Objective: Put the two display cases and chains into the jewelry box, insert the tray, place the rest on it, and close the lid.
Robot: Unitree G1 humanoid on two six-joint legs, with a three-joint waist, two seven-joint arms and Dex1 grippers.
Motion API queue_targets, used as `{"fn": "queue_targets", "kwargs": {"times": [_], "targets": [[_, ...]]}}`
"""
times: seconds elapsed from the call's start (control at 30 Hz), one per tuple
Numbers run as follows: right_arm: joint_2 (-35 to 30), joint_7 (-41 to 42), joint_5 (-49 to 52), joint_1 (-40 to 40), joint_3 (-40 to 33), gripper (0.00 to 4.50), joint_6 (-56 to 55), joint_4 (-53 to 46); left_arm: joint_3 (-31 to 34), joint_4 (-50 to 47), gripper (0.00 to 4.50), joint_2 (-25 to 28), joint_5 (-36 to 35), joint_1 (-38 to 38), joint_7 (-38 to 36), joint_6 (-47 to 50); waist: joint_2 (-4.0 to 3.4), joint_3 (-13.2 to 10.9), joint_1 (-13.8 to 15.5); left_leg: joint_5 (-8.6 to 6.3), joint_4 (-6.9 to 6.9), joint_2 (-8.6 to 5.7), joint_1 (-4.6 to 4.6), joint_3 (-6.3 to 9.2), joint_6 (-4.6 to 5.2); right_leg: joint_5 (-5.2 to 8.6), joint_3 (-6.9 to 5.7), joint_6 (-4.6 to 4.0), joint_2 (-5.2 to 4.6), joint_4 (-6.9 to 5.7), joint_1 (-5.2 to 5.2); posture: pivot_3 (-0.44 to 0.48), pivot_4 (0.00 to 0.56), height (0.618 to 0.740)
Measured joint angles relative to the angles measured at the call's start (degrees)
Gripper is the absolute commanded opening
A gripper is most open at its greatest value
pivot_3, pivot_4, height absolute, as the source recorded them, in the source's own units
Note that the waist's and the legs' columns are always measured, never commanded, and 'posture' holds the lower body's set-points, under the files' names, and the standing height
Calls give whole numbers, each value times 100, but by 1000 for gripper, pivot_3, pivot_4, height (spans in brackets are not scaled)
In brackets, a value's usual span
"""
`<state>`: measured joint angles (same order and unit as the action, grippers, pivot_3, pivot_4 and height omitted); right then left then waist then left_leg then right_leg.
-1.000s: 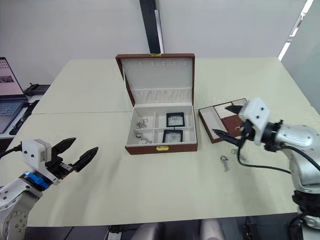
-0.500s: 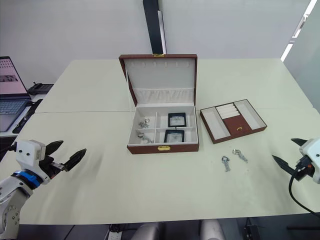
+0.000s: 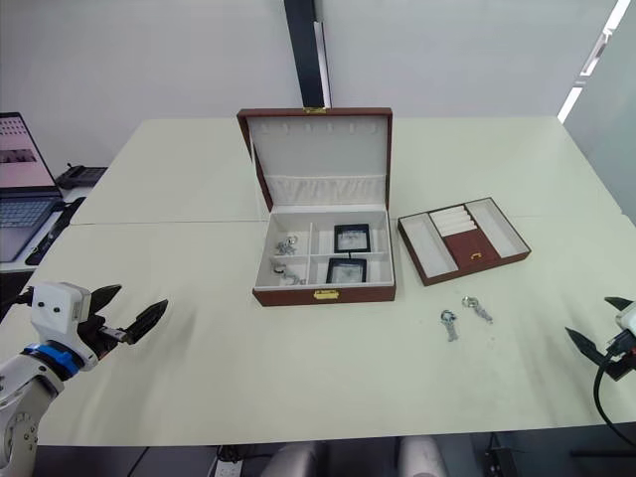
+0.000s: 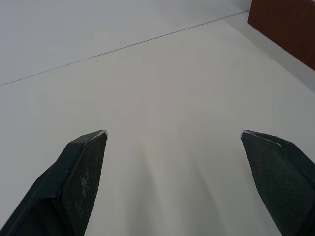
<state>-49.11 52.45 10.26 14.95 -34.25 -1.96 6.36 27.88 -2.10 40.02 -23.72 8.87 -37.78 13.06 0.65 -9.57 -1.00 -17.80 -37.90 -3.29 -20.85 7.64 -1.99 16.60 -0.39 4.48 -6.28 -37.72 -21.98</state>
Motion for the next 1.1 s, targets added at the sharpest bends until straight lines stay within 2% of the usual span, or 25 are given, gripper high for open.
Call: {"fn": "queue_targets", "kwargs": {"times": [0.27, 0.43, 0.6, 0.73, 0.93, 1.1], "targets": [[-117, 2, 2, -50, 5, 4478, -9, 10, 15, -13, 4500, -3, -9, 24, -83, -170, 0, 0, 0, 2, 0, 0, 0, -1, -4, 0, 0, 0, 0, 0, 0, 0, 150, 740], [-138, 1, 2, -54, 6, 4478, -13, 16, 127, -52, 4500, 36, -129, 203, -583, -431, 0, 0, 0, 0, 0, 0, 0, -1, 0, 0, 0, 0, 0, 0, 1, 0, 150, 740], [-271, 1, -7, -143, 14, 4478, -133, 124, 68, -785, 4500, 235, -496, 159, -1213, -379, -2, 1, 4, 1, -3, 0, 0, -1, 0, 0, -2, 0, -4, 1, 8, 0, 150, 740], [-300, -7, 0, -315, 79, 4478, -191, 182, -507, -1689, 4500, 248, -784, -202, -1365, -78, -4, 2, 13, 2, -5, 0, 6, -1, -4, 0, -7, 0, -3, 5, 21, 0, 150, 740], [-302, 33, 78, -305, 146, 4478, 7, -135, -1229, -2455, 4500, 264, -1151, -492, -1579, 422, -9, 2, -25, 9, -5, 2, 7, -2, -15, 0, -6, 0, -1, 4, 22, 0, 150, 740], [-725, 282, 226, -777, 732, 4478, 648, -829, -1785, -2720, 4500, 426, -1325, -1075, -2026, 644, -18, 5, -74, 4, -6, 3, 12, -3, -5, 0, -4, 0, 3, 0, 23, 0, 150, 740]]}}
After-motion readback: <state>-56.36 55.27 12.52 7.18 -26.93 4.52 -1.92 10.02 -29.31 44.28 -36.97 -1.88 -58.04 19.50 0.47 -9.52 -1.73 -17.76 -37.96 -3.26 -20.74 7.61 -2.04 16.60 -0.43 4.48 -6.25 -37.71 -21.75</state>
